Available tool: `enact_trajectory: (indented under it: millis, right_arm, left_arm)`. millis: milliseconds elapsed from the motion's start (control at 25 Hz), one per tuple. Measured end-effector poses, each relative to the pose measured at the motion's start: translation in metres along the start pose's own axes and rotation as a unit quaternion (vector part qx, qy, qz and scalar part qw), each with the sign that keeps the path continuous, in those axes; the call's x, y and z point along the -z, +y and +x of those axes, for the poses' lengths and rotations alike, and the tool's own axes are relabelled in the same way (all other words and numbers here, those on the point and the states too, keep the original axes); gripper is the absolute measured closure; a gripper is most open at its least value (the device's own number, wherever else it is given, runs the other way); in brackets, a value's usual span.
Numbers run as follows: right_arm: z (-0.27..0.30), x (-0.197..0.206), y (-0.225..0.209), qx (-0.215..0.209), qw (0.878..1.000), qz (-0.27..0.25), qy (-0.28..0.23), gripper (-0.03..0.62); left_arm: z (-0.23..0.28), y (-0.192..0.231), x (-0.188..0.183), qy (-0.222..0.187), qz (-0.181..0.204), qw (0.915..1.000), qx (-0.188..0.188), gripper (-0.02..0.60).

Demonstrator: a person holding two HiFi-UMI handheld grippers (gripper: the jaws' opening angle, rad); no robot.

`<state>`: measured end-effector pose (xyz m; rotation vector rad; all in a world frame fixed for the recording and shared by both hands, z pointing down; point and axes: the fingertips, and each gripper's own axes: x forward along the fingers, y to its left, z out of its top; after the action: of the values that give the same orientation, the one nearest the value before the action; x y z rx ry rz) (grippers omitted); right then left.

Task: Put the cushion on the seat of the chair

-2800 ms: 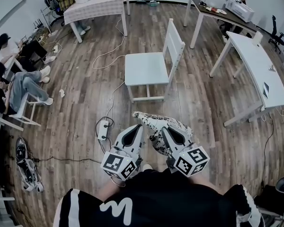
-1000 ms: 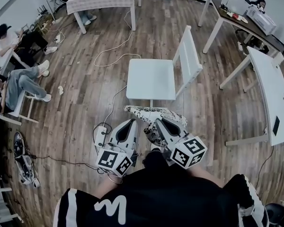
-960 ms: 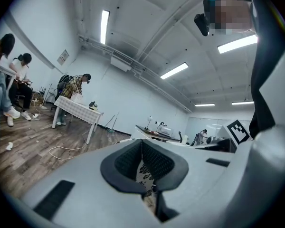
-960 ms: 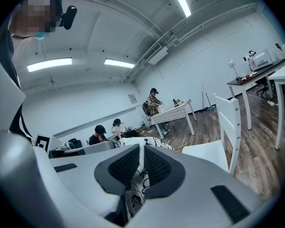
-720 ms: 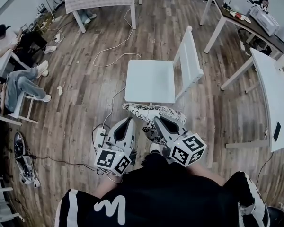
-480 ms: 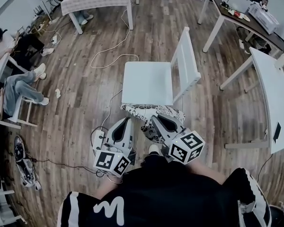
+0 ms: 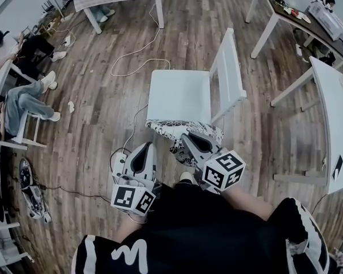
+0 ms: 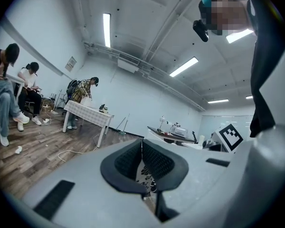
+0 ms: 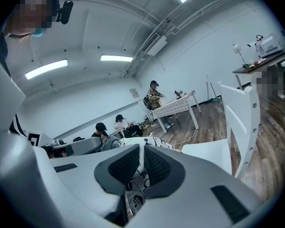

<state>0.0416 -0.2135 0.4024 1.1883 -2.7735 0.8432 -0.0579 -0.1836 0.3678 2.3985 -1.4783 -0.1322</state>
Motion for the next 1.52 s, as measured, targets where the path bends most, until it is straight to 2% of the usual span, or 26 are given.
enact_trajectory:
  millis: [280,480,720,1080,1520]
  right_arm:
    - [0.032,-0.002,-0.014,-0.006,1.0,-0.006,0.017,0.554]
    - [0.058,-0.005,-0.025,0.005,1.0,-0.017,0.025,0.554]
    - [0.089,0.0,-0.042,0.015,0.998,-0.04,0.04,0.554]
    - [0.132,0.062,-0.083,0.044,0.988,-0.087,0.122,0.554]
    - [0.139,0.134,-0.101,0.058,0.978,-0.06,0.193,0.554]
  left_arm:
    - [-0.005,0.021,0.006,0.011,-0.011,0.9995,-0.028,0.574]
    - [-0.008,0.044,0.003,0.016,-0.023,0.9986,-0.045,0.574]
    - [-0.01,0.056,0.014,0.037,-0.033,0.9975,-0.05,0.574]
    - [-0.02,0.082,0.036,0.072,-0.055,0.9934,-0.069,0.574]
    - [-0.014,0.099,0.041,0.092,-0.063,0.9912,-0.072,0.574]
